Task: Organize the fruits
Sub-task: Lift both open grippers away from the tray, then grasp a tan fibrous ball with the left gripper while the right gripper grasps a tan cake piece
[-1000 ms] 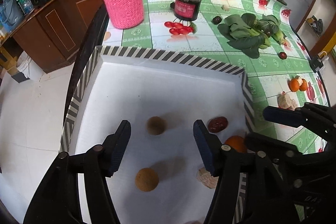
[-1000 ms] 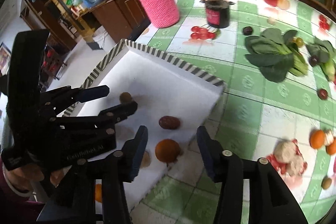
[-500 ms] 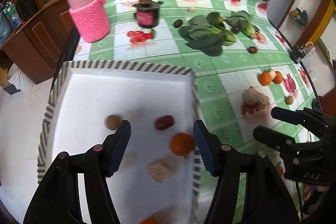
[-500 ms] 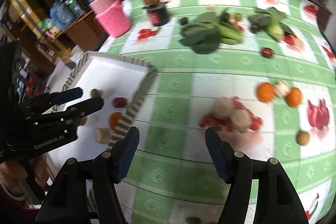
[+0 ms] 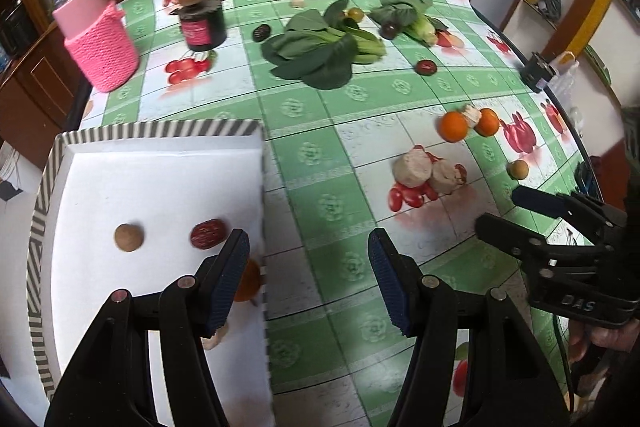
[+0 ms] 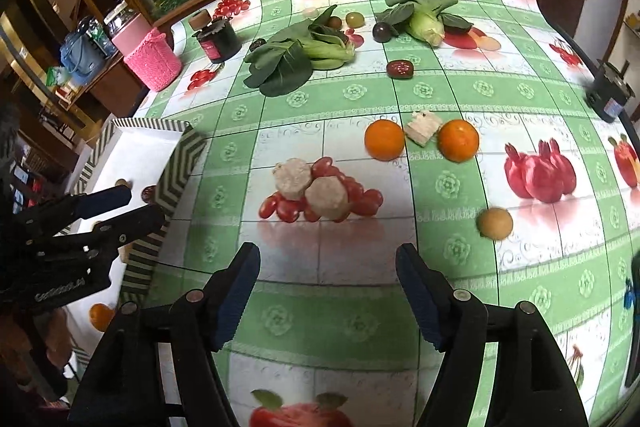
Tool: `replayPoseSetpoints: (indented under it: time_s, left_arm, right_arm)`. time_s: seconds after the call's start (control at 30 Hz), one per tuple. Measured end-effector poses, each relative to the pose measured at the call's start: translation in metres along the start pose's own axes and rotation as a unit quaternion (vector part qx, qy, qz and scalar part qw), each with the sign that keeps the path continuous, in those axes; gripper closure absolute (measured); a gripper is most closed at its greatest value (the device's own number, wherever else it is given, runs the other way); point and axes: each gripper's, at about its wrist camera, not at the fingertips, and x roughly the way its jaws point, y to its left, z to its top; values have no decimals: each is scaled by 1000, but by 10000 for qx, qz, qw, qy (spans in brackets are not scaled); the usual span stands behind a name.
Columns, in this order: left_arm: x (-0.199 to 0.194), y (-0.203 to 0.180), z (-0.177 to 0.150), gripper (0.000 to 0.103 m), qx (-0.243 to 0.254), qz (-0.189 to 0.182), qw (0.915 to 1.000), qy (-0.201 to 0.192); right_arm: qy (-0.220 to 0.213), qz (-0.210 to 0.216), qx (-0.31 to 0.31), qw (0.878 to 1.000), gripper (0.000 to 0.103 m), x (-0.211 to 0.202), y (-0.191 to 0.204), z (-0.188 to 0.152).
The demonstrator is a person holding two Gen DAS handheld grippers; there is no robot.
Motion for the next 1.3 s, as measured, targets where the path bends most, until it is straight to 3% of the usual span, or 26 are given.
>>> replayPoseSetpoints:
  time_s: [0.3,0.43,0.83,1.13,1.27,1.3]
  left_arm:
    - [15,-10,7,42,-10,34,9999,130]
    - [25,-19,11,43,38,-43,9998,200]
    - [55,-64,31,43,526,-399,9976,217]
    - [76,-75,36,43,528,-501,9969,306]
    - [75,-79,36,75,694,-253,9972,126]
    - [75,-79,37,75,690,-250,9972,133]
  right_arm:
    - [84,-21,-671,9977,49,40,2,23]
    - [172,-113,-1051,9942,74,51,5,26]
    - [264,103,-146,9995,74,27,-46,11]
    - [267,176,89,9994,74,21,-57,-1]
    - [281,205,141,9993,74,22,-57,-4]
    - [280,216,135,9993,74,22,-56,-4]
